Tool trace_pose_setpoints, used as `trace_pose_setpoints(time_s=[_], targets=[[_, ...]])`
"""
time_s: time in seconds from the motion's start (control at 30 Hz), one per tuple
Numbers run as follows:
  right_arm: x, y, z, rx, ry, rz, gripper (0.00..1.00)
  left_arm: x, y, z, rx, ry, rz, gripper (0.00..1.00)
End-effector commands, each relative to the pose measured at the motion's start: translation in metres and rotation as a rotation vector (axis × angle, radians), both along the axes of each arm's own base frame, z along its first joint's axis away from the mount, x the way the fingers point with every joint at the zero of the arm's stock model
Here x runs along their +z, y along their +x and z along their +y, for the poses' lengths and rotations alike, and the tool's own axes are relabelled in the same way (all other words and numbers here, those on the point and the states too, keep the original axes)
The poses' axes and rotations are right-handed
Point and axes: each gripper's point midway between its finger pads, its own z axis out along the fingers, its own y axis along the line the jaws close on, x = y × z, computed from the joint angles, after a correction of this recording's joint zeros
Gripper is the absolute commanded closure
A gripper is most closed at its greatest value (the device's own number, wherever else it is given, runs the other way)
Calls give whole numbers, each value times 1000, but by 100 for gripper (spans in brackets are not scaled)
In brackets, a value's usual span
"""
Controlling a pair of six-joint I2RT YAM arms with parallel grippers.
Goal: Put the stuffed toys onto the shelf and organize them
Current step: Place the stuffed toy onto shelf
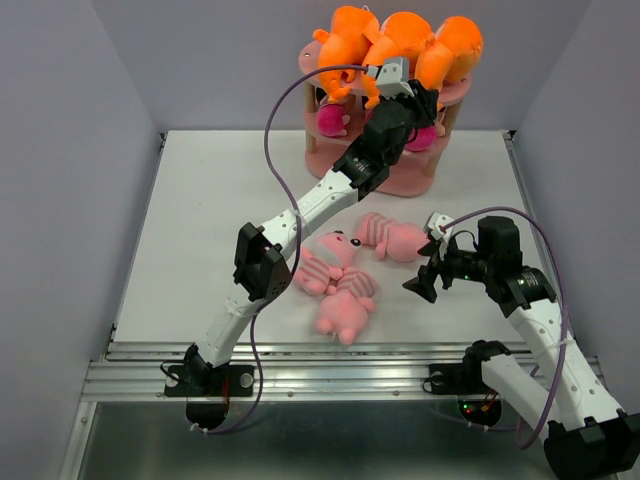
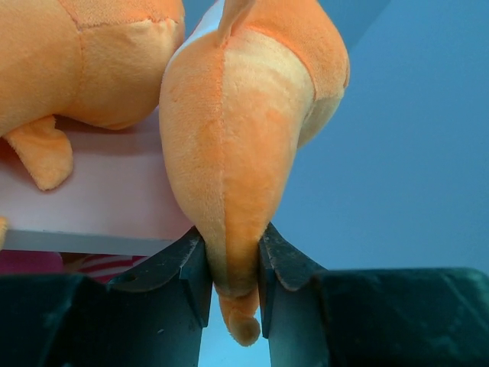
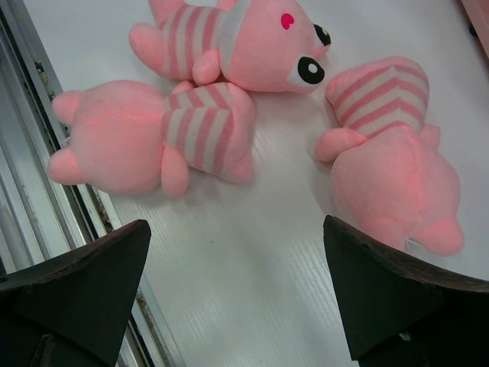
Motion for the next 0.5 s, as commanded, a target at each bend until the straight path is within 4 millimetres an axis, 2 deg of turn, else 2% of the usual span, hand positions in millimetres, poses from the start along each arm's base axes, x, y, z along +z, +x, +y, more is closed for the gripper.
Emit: trace_pose_setpoints(time_s=[0.0,0.27,0.47], targets=[[6,-1,2,18,4,-22,0,51,-9,16,9,-100,-79,62],[5,-2,2,18,3,-18,0,48,-9,14,2,-108,-71,58],[5,-2,2,18,4,-19,0,49,-8,14,-1,-129,-70,60]])
